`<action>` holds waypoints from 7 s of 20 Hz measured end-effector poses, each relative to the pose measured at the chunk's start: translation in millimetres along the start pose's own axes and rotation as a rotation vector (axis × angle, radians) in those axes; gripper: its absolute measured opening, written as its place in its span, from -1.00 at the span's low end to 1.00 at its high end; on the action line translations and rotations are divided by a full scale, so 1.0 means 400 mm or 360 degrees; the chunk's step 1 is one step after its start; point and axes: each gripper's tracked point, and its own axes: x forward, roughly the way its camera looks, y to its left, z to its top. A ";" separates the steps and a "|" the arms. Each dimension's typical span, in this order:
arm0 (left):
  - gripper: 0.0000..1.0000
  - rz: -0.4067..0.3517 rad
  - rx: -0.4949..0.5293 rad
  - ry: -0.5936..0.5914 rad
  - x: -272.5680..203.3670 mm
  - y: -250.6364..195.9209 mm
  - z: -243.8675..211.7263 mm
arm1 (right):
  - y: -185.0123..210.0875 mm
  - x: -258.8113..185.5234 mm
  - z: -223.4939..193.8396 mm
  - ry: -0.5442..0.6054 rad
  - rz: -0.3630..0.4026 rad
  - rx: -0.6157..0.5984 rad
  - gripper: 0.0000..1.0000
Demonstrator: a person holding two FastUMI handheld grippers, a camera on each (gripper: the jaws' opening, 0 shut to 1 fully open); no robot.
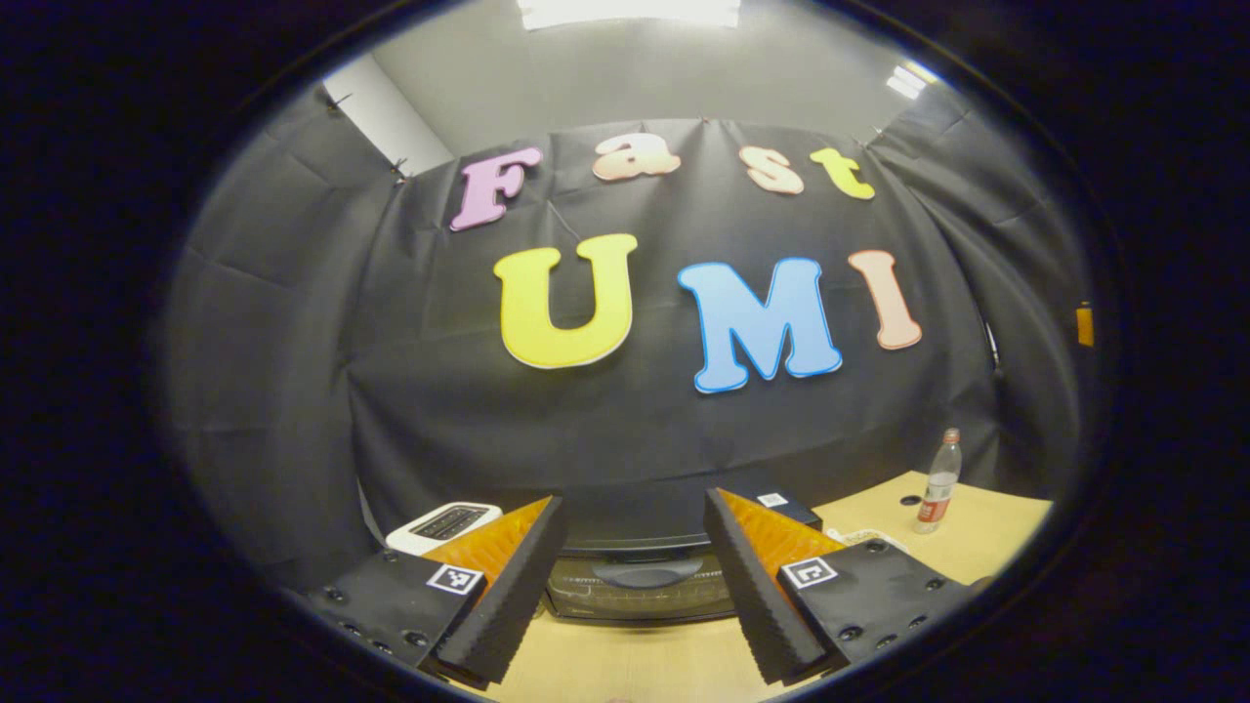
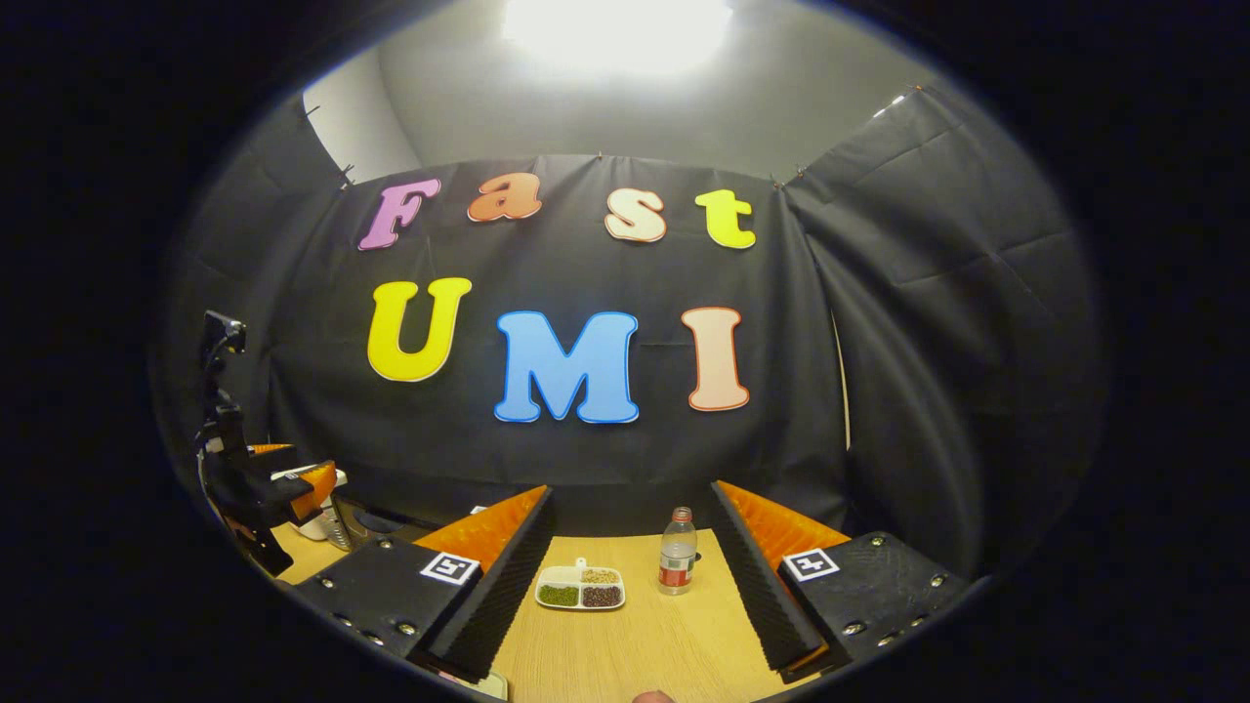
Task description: Open the electric oven with the left hand, put the food in, and close the electric oven.
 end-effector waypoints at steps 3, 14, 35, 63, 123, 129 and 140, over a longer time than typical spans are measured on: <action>1.00 -0.0066 -0.0011 0.0095 0.112 -0.012 -0.097 | 0.003 0.047 -0.013 0.0039 -0.0094 -0.0021 0.95; 1.00 -0.0053 -0.0136 0.0301 0.211 0.006 -0.317 | 0.141 0.104 -0.061 0.0176 -0.0024 -0.0106 0.95; 1.00 -0.0041 -0.0229 0.0257 0.169 0.017 -0.297 | 0.102 0.036 -0.036 0.0136 0.0006 -0.0146 0.94; 0.89 -0.0079 -0.0210 0.0643 -0.098 -0.018 -0.595 | 0.148 0.012 -0.152 0.0372 0.0247 -0.0132 0.95; 1.00 0.0407 -0.0186 -0.0051 -0.341 0.428 0.039 | 0.588 -0.086 -0.685 0.2036 0.0567 0.1423 -0.99; 0.89 0.0398 -0.0192 -0.0029 -0.284 0.501 0.010 | 0.735 0.032 -0.644 0.1852 0.0336 0.1781 -0.99; 1.00 0.0360 -0.0206 0.0051 -0.212 0.608 -0.068 | 0.900 0.221 -0.668 0.1582 -0.0016 0.2143 -0.99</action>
